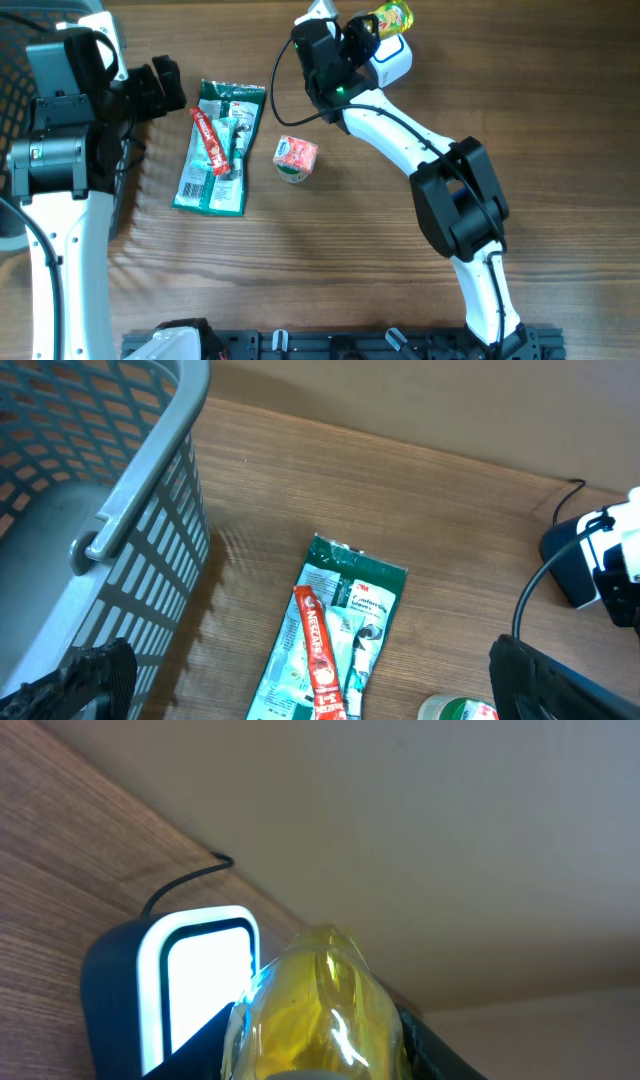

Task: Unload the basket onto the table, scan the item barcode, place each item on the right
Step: 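Lift the yellow bottle with the right gripper up to the scanner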

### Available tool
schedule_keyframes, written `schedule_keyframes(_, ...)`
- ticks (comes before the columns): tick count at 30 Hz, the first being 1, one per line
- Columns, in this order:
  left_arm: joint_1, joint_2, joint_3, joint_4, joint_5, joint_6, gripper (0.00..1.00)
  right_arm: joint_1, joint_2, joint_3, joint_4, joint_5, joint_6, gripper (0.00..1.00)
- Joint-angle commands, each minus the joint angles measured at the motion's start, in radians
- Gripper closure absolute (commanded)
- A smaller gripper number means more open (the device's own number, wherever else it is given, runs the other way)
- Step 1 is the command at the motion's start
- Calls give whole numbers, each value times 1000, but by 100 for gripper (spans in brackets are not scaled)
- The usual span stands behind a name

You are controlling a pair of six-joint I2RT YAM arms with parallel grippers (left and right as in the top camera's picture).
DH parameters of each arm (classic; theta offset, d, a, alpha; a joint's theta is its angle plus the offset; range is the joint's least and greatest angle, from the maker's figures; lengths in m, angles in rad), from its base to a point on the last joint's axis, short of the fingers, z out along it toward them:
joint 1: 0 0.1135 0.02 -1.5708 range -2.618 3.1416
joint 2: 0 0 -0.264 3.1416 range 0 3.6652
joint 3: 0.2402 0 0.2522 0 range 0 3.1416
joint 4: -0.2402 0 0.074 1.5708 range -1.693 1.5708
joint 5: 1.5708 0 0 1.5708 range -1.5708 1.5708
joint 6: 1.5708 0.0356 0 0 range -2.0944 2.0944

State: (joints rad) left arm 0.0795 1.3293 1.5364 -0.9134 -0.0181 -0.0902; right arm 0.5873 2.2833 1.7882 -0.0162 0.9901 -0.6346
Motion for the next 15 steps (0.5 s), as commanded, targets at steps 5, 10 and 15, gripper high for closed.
schedule_keyframes(5,4,1,8,2,-6,8,0,-12,24,5,26,-27,-16,76)
schedule_keyframes(10,4,1,8,2,-6,8,0,-26,24,3,0,-26,35,75)
schedule_keyframes(15,4,1,8,2,-6,8,0,-43,24,3,-12,-13,45,75)
